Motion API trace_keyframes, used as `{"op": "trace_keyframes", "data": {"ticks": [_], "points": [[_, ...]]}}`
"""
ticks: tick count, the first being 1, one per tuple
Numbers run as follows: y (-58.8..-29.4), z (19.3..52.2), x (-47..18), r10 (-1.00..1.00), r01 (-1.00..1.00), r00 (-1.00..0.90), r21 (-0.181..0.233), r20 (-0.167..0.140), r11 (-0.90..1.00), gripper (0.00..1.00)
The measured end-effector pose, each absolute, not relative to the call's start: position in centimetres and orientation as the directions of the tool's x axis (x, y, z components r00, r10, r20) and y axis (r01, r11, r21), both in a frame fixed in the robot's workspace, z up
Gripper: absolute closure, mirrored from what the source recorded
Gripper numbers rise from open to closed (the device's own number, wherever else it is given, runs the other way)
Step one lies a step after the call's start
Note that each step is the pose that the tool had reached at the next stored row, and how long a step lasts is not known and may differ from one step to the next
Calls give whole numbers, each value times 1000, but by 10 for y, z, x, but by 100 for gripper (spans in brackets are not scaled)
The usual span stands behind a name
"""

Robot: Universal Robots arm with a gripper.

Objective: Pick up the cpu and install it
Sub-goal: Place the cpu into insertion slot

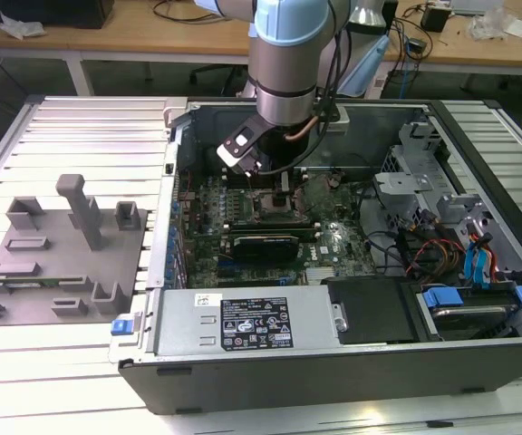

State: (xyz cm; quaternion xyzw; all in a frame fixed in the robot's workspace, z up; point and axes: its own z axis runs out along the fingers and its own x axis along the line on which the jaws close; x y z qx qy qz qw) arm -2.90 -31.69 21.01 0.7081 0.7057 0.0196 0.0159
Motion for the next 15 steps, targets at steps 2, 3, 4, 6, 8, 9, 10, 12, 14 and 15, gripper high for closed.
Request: {"op": "trace_keyframes", "data": {"ticks": [2, 3, 4, 6, 8, 9, 10, 12, 14, 15], "points": [[-317, 215, -29, 1000, 999, 3, 50, 5, -4, 89], [-317, 220, -29, 1000, 999, 3, 50, 5, -4, 89], [-317, 223, -29, 1000, 999, 3, 50, 5, -3, 89], [-317, 229, -29, 1000, 999, 3, 50, 5, -3, 89], [-317, 235, -29, 1000, 999, 3, 50, 5, -3, 89], [-317, 236, -29, 1000, 999, 3, 50, 5, -4, 89], [-317, 237, -29, 1000, 999, 3, 50, 5, -3, 89], [-317, 239, -29, 1000, 999, 3, 50, 5, -4, 89], [-317, 240, -29, 1000, 999, 3, 50, 5, -3, 89], [-317, 243, -29, 1000, 999, 3, 50, 5, -4, 89]]}}
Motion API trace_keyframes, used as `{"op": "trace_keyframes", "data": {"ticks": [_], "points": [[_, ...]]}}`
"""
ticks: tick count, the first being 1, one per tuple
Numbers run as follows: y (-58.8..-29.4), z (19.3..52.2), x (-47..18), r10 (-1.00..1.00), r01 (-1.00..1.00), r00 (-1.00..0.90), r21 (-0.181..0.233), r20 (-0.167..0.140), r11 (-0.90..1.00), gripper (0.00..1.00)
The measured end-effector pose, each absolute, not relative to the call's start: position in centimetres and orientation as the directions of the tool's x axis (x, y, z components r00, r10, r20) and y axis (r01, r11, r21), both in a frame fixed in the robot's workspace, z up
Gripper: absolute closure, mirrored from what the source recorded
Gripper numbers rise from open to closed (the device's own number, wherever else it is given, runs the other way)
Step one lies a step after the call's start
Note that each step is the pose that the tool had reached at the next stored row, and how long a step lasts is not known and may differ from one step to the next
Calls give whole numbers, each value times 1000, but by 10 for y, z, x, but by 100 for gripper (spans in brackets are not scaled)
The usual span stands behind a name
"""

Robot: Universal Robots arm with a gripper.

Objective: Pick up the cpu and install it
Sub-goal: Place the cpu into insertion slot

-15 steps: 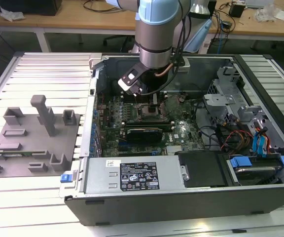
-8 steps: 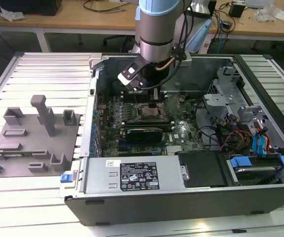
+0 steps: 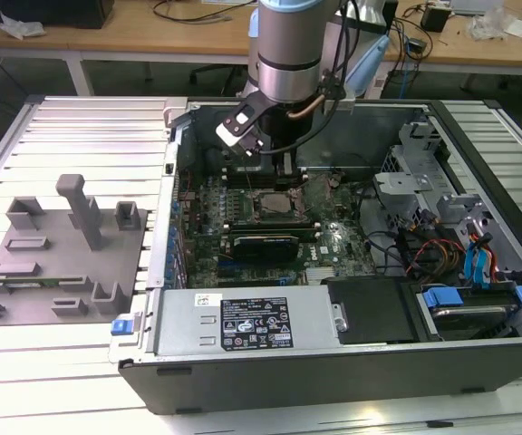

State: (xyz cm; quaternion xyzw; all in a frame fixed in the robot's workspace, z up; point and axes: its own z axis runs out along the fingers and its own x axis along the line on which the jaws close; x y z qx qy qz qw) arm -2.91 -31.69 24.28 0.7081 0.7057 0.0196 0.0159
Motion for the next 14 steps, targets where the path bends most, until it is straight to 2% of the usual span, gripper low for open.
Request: {"op": "trace_keyframes", "data": {"ticks": [7, 9, 14], "points": [[-317, 250, -29, 1000, 999, 3, 50, 5, -3, 89], [-317, 250, -29, 1000, 1000, 3, 30, 5, -3, 89], [-317, 250, -29, 1000, 1000, 3, 25, 5, -3, 89]]}}
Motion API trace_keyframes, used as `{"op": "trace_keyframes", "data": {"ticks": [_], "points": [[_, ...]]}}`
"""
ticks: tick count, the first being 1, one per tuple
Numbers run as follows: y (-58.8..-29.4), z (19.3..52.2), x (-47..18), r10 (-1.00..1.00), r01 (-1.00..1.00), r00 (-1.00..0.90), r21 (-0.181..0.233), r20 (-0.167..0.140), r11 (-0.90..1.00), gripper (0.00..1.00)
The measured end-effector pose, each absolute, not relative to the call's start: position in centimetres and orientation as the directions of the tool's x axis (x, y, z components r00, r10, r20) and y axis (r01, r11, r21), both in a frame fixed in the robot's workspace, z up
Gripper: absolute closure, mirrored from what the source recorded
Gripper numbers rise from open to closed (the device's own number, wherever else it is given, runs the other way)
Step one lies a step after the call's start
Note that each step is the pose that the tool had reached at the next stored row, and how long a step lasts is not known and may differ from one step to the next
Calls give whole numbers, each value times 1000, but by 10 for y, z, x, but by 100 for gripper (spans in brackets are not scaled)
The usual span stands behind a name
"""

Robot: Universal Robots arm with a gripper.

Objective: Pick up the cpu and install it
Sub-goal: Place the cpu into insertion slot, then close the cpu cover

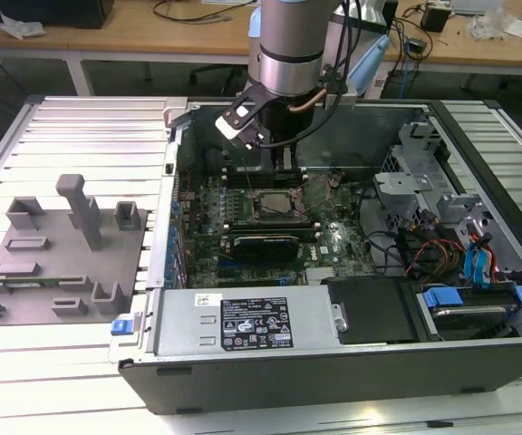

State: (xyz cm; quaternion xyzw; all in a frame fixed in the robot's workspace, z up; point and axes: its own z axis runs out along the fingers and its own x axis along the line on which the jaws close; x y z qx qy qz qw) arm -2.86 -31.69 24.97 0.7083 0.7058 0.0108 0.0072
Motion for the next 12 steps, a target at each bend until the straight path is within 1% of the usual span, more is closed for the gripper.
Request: {"op": "trace_keyframes", "data": {"ticks": [12], "points": [[-317, 250, -29, 1000, 1000, 3, 17, 5, -3, 89]]}}
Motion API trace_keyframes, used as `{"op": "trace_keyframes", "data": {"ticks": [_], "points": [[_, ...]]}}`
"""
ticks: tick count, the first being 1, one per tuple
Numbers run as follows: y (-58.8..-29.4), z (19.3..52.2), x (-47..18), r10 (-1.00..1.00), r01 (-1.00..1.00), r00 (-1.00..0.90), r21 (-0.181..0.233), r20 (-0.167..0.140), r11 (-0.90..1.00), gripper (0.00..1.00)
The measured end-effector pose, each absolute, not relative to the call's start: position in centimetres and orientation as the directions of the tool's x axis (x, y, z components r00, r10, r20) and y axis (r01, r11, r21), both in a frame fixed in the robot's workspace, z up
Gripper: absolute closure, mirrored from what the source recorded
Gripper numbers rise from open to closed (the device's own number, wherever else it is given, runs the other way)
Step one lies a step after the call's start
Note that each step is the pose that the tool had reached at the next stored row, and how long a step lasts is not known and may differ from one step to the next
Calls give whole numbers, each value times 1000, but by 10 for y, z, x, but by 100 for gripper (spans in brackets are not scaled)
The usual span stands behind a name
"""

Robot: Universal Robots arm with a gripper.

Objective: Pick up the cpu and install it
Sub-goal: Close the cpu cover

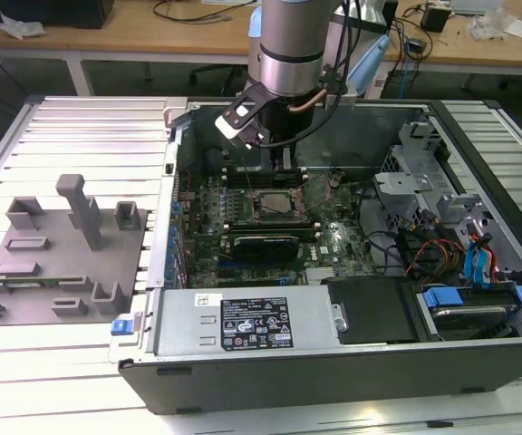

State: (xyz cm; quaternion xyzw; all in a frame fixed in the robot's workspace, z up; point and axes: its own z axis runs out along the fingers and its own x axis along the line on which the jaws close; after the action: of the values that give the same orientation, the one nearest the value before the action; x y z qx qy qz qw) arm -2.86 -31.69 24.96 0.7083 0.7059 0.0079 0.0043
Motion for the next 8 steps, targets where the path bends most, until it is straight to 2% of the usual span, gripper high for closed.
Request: {"op": "trace_keyframes", "data": {"ticks": [8], "points": [[-317, 250, -29, 1000, 1000, 3, 12, 5, -4, 89]]}}
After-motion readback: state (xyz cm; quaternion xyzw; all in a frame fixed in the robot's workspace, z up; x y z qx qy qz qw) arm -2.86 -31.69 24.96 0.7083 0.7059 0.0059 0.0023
